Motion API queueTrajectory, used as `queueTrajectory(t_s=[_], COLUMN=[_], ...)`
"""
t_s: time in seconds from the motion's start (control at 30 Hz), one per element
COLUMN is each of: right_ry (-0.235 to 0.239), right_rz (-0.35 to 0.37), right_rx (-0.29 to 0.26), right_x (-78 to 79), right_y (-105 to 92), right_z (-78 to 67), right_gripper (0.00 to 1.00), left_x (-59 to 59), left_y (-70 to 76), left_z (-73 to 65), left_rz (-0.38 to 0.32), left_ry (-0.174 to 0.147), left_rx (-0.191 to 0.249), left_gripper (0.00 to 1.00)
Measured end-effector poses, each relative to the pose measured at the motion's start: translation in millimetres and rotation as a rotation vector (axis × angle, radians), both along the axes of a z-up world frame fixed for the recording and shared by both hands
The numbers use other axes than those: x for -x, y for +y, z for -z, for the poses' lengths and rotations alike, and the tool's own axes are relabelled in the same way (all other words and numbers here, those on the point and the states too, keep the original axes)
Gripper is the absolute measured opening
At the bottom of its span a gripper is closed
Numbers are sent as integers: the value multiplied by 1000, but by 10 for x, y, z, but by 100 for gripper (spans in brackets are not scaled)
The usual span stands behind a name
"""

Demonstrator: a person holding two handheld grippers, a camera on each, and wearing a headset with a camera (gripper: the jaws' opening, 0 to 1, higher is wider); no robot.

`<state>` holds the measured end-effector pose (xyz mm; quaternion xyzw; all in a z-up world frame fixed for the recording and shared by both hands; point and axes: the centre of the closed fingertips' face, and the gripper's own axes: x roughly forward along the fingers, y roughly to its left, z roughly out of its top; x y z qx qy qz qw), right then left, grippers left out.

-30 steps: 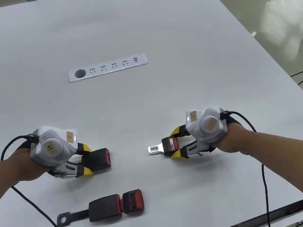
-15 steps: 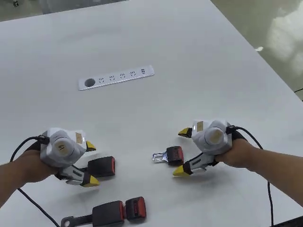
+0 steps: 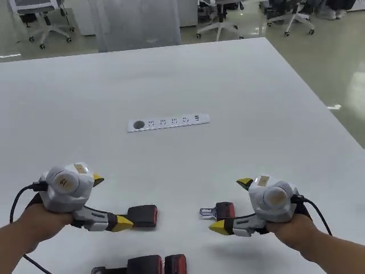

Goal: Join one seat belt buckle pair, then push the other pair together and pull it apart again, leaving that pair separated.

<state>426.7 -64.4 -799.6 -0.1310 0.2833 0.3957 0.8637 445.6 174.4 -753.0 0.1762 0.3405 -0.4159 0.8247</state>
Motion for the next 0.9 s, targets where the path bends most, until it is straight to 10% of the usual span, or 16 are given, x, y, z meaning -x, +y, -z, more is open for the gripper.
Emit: queueTrajectory(t_s=[0.5, 0.9], right_ry=[-103, -154], right_rz=[-21, 8], right_rx=[-44, -39], right_x=[368, 633], right_y=[196, 280], right_z=[-351, -644], right_gripper=[96, 99], left_x=[717, 969], left_y=[488, 747], left_z=[-316, -479], left_rz=[-129, -113], left_ry=[-80, -142], left_rx=[102, 201], left_gripper=[100, 100])
